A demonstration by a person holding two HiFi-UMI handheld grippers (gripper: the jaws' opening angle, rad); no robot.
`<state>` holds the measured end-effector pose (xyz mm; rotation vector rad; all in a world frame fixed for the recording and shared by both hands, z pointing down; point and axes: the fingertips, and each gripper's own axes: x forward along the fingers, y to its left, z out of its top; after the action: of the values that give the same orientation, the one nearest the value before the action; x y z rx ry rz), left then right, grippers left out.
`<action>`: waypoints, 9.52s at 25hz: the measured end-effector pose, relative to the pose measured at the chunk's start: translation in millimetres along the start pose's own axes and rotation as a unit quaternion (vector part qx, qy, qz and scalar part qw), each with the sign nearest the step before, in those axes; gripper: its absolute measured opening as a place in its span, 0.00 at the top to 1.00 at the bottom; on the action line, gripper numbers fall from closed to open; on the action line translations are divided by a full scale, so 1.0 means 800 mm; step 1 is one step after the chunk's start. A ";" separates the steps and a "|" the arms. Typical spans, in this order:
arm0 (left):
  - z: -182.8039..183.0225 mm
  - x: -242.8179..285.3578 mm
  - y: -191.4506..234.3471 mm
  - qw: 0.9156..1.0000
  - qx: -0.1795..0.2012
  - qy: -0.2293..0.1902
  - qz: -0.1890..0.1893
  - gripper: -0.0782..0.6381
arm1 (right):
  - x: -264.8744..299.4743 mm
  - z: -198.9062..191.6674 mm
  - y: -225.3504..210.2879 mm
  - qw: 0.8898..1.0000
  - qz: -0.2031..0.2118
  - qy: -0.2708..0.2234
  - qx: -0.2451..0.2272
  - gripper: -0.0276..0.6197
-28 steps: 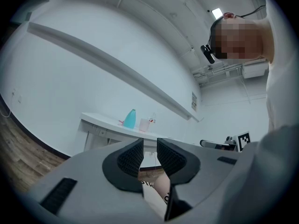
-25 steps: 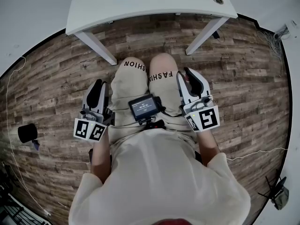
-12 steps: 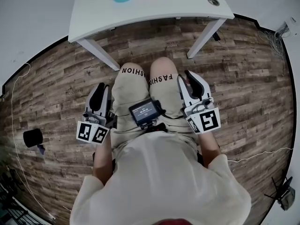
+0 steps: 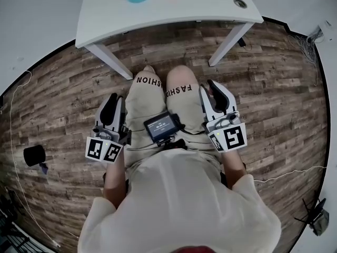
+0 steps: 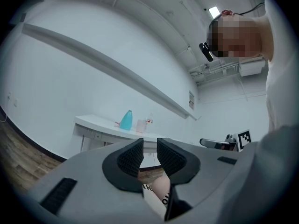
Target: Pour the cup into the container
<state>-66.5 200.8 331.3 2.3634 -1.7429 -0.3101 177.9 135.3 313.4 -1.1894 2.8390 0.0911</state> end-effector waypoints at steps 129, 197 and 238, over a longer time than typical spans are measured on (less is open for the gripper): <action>0.086 0.303 0.154 0.999 0.031 0.009 0.014 0.75 | 0.335 0.046 -0.174 0.998 0.044 0.001 -0.033 0.76; 0.118 0.336 0.164 0.997 0.049 0.052 0.011 0.75 | 0.379 0.065 -0.219 0.994 0.102 0.042 -0.027 0.65; 0.129 0.325 0.181 0.996 0.065 0.048 0.039 0.75 | 0.426 0.041 -0.237 0.976 0.184 0.093 -0.071 0.54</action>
<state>-152.9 -92.7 257.4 2.3469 -1.8555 -0.0736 75.2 -236.8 247.4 -0.7064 3.2351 0.2141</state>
